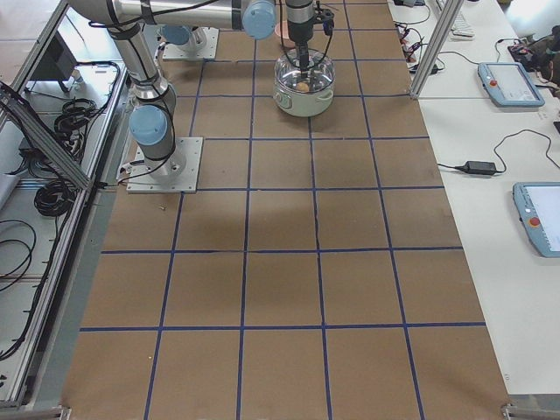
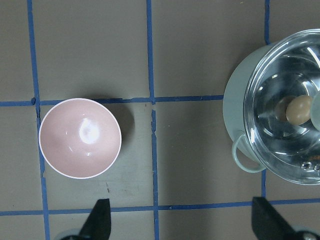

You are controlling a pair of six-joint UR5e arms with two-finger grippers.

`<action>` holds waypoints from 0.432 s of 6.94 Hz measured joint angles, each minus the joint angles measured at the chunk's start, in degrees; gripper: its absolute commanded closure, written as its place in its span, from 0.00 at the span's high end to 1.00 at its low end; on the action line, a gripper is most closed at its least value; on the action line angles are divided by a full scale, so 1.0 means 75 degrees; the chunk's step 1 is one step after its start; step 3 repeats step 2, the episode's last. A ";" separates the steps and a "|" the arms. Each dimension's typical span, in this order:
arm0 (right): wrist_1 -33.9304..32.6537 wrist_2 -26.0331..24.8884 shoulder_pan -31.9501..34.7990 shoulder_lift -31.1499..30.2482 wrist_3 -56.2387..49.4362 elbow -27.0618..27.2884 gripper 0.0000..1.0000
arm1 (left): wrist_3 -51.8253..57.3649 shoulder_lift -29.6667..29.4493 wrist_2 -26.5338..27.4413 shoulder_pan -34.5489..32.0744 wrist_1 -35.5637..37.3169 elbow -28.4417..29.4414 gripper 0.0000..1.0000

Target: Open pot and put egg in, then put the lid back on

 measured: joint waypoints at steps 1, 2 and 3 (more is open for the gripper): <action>0.0122 -0.0118 -0.0001 -0.0112 -0.0115 0.0021 1.00 | 0.0000 0.0000 -0.0009 -0.0003 -0.0005 0.0000 1.00; 0.0158 -0.0141 0.0003 -0.0162 -0.0151 0.0034 0.99 | 0.0000 0.0000 -0.0013 -0.0004 -0.0009 0.0000 1.00; 0.0158 -0.0141 0.0003 -0.0162 -0.0151 0.0034 0.99 | 0.0000 0.0000 -0.0013 -0.0004 -0.0009 0.0000 1.00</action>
